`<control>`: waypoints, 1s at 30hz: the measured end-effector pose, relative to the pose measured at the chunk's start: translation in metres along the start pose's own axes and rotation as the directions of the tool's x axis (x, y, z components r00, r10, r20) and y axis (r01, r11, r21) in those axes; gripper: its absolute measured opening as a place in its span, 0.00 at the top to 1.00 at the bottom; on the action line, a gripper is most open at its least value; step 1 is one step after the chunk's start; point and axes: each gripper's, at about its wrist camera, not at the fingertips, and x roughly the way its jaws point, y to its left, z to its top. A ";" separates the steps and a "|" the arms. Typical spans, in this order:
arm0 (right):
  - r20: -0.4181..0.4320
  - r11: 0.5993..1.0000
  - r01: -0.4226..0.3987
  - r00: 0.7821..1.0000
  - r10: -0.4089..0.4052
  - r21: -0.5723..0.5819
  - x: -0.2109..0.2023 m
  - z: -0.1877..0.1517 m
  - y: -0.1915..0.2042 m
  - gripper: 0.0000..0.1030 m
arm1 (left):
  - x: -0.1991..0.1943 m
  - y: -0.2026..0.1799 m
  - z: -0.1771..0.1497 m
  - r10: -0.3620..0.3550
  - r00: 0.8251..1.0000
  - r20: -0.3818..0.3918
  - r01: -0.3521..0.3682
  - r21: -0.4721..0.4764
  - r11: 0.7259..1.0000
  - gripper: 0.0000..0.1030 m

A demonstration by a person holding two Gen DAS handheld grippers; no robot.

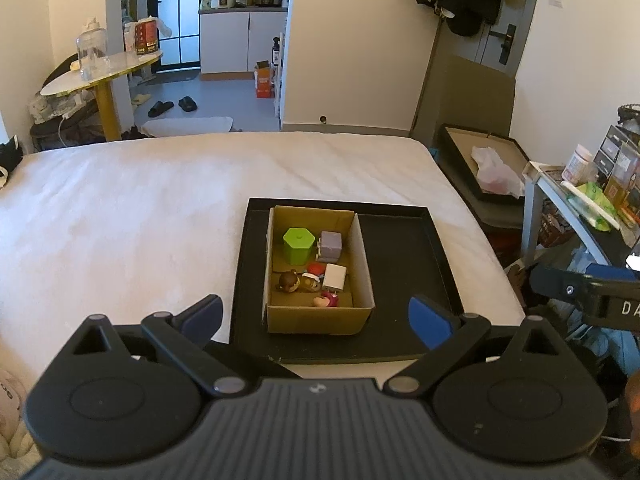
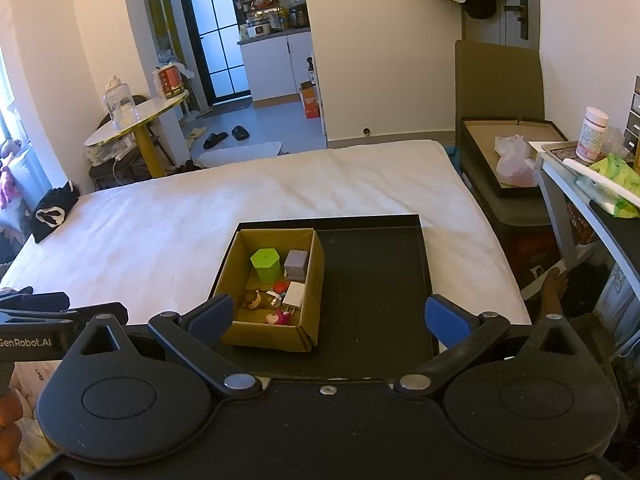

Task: Organize rigid objects

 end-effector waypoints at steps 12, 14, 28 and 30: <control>0.000 1.000 0.012 1.000 -0.012 0.001 -0.002 -0.003 0.001 0.00 | -0.003 0.001 0.000 -0.001 1.000 -0.001 0.001 -0.001 1.000 0.04; 0.001 1.000 0.016 1.000 -0.016 -0.002 -0.003 -0.003 0.001 0.00 | -0.003 0.002 0.001 -0.002 1.000 -0.003 0.002 -0.003 1.000 0.04; -0.003 1.000 0.006 1.000 -0.006 -0.006 0.000 -0.003 -0.001 0.00 | -0.002 0.005 0.001 0.005 1.000 -0.004 -0.005 -0.004 1.000 0.04; -0.002 1.000 0.008 1.000 -0.008 -0.004 0.000 -0.003 -0.001 0.00 | -0.002 0.005 0.001 0.005 1.000 -0.006 -0.005 -0.004 1.000 0.04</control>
